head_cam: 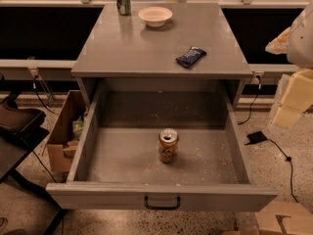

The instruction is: Pick orange can from top drawer and place on counter

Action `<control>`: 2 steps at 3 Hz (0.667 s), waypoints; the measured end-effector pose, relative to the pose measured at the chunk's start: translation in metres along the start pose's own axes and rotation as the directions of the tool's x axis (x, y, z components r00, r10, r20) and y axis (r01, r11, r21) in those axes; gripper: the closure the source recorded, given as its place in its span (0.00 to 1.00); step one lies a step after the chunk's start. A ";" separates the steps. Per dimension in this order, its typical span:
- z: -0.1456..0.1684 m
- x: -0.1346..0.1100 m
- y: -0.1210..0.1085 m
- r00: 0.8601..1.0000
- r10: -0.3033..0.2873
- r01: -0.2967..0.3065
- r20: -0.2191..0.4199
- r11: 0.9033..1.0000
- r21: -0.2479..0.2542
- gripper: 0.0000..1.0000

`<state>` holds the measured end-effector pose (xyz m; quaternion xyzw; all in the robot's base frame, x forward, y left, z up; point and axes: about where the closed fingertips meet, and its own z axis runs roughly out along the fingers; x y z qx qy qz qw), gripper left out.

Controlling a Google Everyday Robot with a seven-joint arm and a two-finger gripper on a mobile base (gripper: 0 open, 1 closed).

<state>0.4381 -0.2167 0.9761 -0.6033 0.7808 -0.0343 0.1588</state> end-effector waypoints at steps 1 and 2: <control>0.000 0.000 0.000 1.000 0.000 0.000 0.000 1.000 0.000 0.00; 0.001 0.003 0.003 0.998 0.020 -0.020 0.065 1.000 -0.012 0.00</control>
Offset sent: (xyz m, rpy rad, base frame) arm -0.0146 -0.0105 -0.0096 0.3160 0.0062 -0.0014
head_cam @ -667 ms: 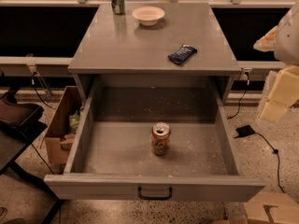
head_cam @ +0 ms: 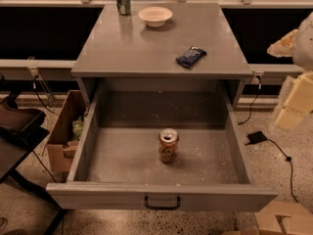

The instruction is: Pick orange can from top drawer and place on counter

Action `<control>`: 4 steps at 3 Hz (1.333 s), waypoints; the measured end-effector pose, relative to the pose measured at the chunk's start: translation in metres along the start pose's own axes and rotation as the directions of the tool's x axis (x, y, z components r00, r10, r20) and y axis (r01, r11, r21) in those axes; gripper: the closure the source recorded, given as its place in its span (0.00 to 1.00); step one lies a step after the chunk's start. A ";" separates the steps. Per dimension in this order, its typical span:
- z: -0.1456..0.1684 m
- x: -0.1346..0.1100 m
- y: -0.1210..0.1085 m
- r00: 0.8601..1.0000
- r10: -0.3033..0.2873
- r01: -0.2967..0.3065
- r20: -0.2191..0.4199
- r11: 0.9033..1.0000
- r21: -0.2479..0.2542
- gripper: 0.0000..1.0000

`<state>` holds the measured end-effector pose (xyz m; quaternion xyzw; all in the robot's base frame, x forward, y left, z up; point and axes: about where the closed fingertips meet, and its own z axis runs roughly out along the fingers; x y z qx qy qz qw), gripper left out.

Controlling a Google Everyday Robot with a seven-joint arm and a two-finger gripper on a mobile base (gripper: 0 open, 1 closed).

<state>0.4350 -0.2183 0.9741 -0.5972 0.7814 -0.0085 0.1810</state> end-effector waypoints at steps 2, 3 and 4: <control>0.107 -0.010 0.011 0.883 0.138 -0.077 0.449 0.986 -0.151 0.00; 0.137 -0.047 0.017 0.732 0.218 -0.103 0.645 0.972 -0.210 0.00; 0.149 -0.094 0.024 0.580 0.285 -0.134 0.763 0.957 -0.256 0.00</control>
Offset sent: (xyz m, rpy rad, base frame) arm 0.0337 0.0885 -0.0988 0.9453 0.0010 0.0943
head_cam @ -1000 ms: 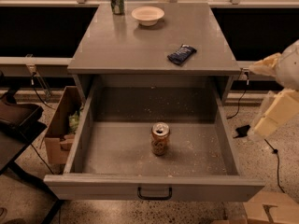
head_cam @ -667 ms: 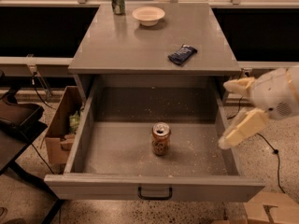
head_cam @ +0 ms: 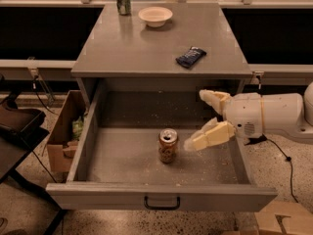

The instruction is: Pick orange can from top drawer and place on counter

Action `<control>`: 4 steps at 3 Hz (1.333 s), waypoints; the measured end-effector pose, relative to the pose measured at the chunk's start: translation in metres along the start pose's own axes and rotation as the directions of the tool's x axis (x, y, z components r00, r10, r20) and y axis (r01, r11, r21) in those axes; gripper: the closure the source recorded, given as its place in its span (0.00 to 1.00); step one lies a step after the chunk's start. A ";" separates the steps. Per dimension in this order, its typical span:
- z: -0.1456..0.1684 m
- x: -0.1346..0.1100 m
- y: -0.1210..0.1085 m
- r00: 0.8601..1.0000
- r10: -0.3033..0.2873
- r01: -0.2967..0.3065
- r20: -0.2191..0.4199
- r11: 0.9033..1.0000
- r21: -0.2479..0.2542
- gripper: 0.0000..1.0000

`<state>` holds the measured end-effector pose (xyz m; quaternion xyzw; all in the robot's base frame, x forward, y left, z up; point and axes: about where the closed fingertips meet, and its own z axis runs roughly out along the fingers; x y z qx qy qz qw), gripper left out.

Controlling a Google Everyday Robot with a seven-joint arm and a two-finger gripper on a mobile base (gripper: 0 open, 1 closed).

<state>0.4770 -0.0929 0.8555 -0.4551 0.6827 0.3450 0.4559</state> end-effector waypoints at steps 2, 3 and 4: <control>0.044 0.037 0.001 0.999 0.033 -0.032 0.036 0.999 -0.028 0.00; 0.080 0.079 -0.010 0.998 0.030 -0.029 0.063 0.999 -0.025 0.00; 0.103 0.111 -0.024 0.997 0.011 -0.010 0.080 1.000 -0.008 0.00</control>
Offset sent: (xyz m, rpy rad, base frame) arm 0.0196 0.0465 -0.1142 0.1259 0.0399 -0.0121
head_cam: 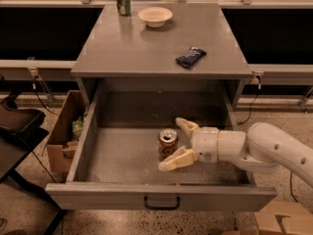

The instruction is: Pick orange can from top drawer and place on counter

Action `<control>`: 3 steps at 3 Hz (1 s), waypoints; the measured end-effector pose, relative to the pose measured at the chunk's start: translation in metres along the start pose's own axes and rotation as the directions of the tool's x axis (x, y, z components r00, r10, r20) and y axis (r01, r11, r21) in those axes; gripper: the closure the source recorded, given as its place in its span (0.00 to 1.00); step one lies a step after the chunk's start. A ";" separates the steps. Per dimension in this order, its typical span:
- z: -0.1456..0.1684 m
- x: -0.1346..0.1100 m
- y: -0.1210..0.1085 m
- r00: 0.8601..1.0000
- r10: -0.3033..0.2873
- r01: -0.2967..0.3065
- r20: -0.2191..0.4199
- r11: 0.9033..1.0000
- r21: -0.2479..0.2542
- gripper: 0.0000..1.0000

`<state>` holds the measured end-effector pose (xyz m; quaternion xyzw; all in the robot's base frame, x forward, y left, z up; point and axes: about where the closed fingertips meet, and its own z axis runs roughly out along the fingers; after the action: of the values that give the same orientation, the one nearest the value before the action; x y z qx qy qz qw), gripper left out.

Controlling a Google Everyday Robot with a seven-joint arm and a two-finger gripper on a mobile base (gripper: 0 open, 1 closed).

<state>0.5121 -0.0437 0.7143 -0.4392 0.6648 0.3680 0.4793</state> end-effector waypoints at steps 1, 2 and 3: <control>0.013 0.022 -0.021 0.999 -0.033 0.033 -0.001 0.999 0.027 0.00; 0.024 0.036 -0.037 0.998 -0.059 0.059 0.002 0.997 0.049 0.00; 0.035 0.043 -0.041 0.997 -0.069 0.068 0.018 0.996 0.061 0.18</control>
Offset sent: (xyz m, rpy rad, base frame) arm 0.0581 -0.0028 -0.0637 -0.0362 -0.1036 -0.0576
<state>0.5550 -0.0363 0.6605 -0.4436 0.6553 0.3355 0.5111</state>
